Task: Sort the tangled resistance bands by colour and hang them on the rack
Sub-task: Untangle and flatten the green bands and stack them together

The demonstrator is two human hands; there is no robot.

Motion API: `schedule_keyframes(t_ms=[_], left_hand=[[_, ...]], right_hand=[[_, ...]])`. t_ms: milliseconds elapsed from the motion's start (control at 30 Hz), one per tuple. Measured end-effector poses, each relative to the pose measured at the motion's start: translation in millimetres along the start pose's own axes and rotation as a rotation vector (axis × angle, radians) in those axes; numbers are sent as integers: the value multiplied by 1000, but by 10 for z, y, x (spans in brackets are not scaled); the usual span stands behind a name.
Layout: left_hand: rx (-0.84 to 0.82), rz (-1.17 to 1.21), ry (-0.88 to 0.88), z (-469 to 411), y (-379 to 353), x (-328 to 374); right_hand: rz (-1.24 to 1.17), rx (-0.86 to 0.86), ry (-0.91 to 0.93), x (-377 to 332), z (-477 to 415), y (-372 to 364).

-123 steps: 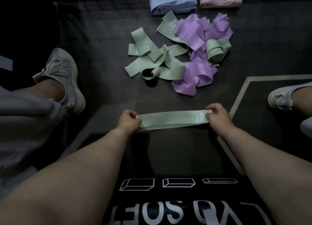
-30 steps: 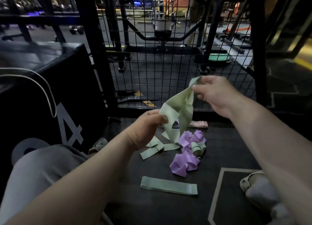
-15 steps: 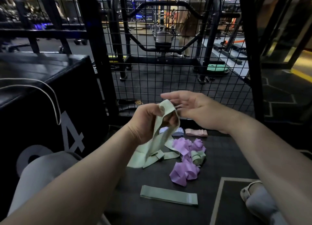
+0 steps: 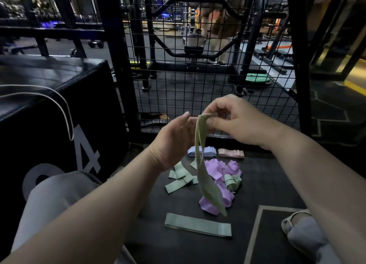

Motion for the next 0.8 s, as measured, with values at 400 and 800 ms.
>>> schedule_keyframes(t_ms=[400, 800], left_hand=[[-149, -85, 92, 149, -13, -225], [-80, -260, 251, 418, 394, -392]], right_hand=[[-520, 148, -264, 210, -174, 75], [-939, 526, -520, 838, -228, 326]])
Point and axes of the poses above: each hand's wrist, its own z-axis away from the middle knuckle, its own y-axis out of the back of the hand, x = y × z, the point moved 3 cm from there along -z, towards the middle knuckle, and after that the axes turned 15 degrees about -y, right-handed, at the moved point
